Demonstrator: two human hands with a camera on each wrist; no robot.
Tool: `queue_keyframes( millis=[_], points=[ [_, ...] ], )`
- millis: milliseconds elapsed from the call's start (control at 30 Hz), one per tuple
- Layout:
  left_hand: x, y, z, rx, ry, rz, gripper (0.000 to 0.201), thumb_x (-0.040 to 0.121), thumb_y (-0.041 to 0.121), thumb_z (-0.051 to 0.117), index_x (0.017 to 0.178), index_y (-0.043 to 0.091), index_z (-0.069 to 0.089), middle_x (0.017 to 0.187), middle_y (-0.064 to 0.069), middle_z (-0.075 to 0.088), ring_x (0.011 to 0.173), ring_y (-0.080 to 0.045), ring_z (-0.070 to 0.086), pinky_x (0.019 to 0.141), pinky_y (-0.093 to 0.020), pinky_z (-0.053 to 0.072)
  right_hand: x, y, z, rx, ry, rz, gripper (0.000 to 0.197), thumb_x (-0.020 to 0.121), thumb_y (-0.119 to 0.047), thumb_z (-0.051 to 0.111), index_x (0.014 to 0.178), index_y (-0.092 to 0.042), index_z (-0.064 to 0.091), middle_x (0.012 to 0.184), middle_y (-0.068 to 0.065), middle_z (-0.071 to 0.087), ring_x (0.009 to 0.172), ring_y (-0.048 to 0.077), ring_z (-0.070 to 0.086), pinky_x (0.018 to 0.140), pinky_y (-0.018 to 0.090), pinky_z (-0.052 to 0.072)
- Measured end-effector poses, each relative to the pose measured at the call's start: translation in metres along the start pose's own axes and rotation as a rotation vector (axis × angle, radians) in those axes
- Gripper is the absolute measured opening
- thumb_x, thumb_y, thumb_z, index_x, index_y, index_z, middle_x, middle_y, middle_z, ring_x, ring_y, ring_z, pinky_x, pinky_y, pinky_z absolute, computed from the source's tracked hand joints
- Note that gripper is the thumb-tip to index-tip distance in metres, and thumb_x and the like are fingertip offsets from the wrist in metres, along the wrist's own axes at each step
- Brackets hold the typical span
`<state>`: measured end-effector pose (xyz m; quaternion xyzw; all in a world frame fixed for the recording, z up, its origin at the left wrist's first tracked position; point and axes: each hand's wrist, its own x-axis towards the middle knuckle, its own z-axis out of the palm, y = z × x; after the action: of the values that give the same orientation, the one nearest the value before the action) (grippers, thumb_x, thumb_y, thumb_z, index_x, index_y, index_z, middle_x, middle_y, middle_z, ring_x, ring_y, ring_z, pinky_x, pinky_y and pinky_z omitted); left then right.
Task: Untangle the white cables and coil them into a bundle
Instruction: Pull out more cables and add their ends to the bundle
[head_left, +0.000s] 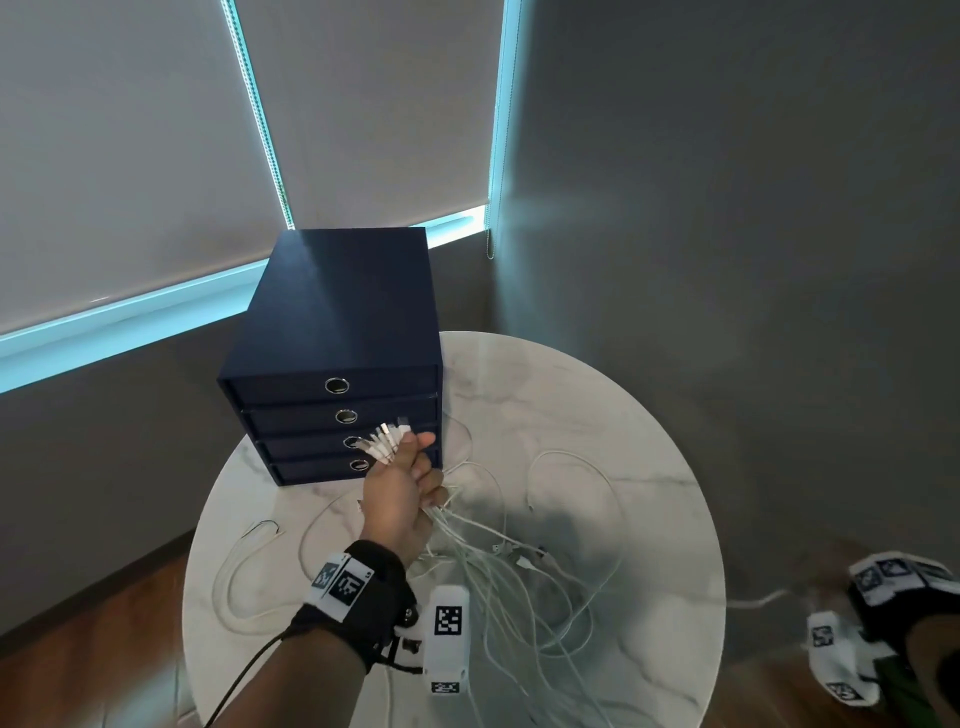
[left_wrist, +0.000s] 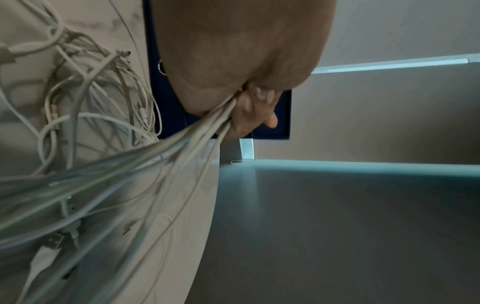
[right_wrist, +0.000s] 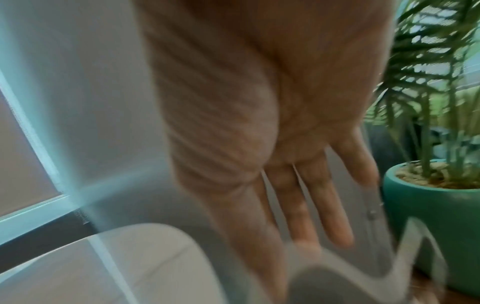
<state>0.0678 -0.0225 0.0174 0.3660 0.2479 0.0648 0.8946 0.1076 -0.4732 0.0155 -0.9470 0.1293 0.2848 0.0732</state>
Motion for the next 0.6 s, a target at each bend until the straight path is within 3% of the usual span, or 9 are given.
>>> queue_keyframes(
  millis=[33, 67, 100, 133, 200, 333, 400, 467, 600],
  points=[
    [-0.002, -0.002, 0.004, 0.018, -0.029, -0.002, 0.030, 0.107, 0.024, 0.044, 0.088, 0.010, 0.062, 0.050, 0.007, 0.031, 0.039, -0.005, 0.025, 0.036, -0.019, 0.022, -0.003, -0.018, 0.006, 0.100, -0.056, 0.057, 0.036, 0.084, -0.048, 0.071, 0.118, -0.043, 0.062, 0.147, -0.004, 0.040, 0.139, 0.022, 0.040, 0.108, 0.027, 0.033],
    [-0.003, -0.005, 0.009, 0.033, -0.057, -0.005, 0.031, 0.107, 0.024, 0.043, 0.087, 0.010, 0.062, 0.050, 0.007, 0.031, 0.040, -0.006, 0.025, 0.037, -0.019, 0.022, -0.018, -0.046, 0.006, 0.162, -0.135, -0.030, 0.029, 0.070, -0.054, 0.081, 0.096, -0.047, 0.070, 0.137, -0.005, 0.050, 0.135, 0.021, 0.047, 0.106, 0.023, 0.035],
    [-0.005, -0.008, 0.014, 0.045, -0.084, -0.004, 0.031, 0.107, 0.025, 0.043, 0.086, 0.011, 0.061, 0.050, 0.007, 0.032, 0.040, -0.006, 0.025, 0.037, -0.019, 0.022, -0.016, -0.066, 0.010, 0.345, -0.175, -0.167, 0.041, 0.054, -0.062, 0.086, 0.084, -0.038, 0.074, 0.124, -0.001, 0.062, 0.123, 0.019, 0.058, 0.103, 0.027, 0.043],
    [-0.005, -0.011, 0.020, 0.056, -0.108, -0.001, 0.031, 0.107, 0.025, 0.043, 0.086, 0.011, 0.061, 0.050, 0.007, 0.032, 0.041, -0.006, 0.025, 0.038, -0.020, 0.023, -0.014, -0.091, 0.015, 0.514, -0.126, -0.341, 0.048, 0.054, -0.055, 0.089, 0.087, -0.022, 0.075, 0.113, 0.008, 0.069, 0.106, 0.013, 0.067, 0.094, 0.026, 0.051],
    [-0.008, -0.016, 0.032, 0.076, -0.150, 0.008, 0.032, 0.107, 0.026, 0.043, 0.085, 0.011, 0.060, 0.051, 0.006, 0.031, 0.042, -0.007, 0.024, 0.040, -0.021, 0.023, -0.018, -0.142, 0.025, 0.857, -0.209, -0.518, 0.031, 0.081, -0.012, 0.078, 0.104, 0.004, 0.067, 0.101, 0.020, 0.068, 0.082, 0.007, 0.071, 0.078, 0.021, 0.056],
    [-0.011, -0.019, 0.053, 0.069, -0.184, 0.030, 0.031, 0.107, 0.026, 0.044, 0.082, 0.011, 0.056, 0.055, 0.003, 0.030, 0.044, -0.010, 0.028, 0.041, -0.023, 0.030, -0.085, -0.247, 0.036, 0.772, -0.324, -0.848, 0.025, 0.078, -0.019, 0.078, 0.099, -0.017, 0.064, 0.091, 0.012, 0.069, 0.082, 0.023, 0.067, 0.079, 0.036, 0.057],
    [-0.007, -0.009, 0.055, 0.057, -0.147, 0.051, 0.032, 0.107, 0.026, 0.045, 0.079, 0.012, 0.055, 0.055, 0.002, 0.034, 0.045, -0.012, 0.035, 0.043, -0.026, 0.035, -0.092, -0.261, 0.053, 0.815, -0.384, -0.819, 0.012, 0.090, -0.018, 0.067, 0.081, -0.018, 0.060, 0.066, 0.010, 0.059, 0.056, 0.025, 0.058, 0.057, 0.035, 0.052],
    [-0.001, 0.006, 0.049, 0.023, -0.103, 0.061, 0.034, 0.107, 0.026, 0.044, 0.077, 0.014, 0.053, 0.054, 0.002, 0.038, 0.046, -0.012, 0.039, 0.046, -0.026, 0.037, -0.093, -0.258, 0.068, 0.812, -0.361, -0.727, 0.032, 0.094, -0.032, 0.062, 0.066, -0.020, 0.052, 0.051, 0.002, 0.045, 0.041, 0.018, 0.043, 0.043, 0.027, 0.040],
    [0.010, 0.032, 0.025, -0.073, -0.072, 0.047, 0.037, 0.108, 0.028, 0.041, 0.073, 0.018, 0.048, 0.049, 0.008, 0.031, 0.039, -0.006, 0.026, 0.035, -0.018, 0.024, -0.068, -0.215, 0.085, 0.599, -0.284, -0.603, 0.038, 0.089, -0.049, 0.063, 0.063, -0.021, 0.060, 0.047, -0.006, 0.044, 0.038, 0.011, 0.038, 0.042, 0.023, 0.032]
  ],
)
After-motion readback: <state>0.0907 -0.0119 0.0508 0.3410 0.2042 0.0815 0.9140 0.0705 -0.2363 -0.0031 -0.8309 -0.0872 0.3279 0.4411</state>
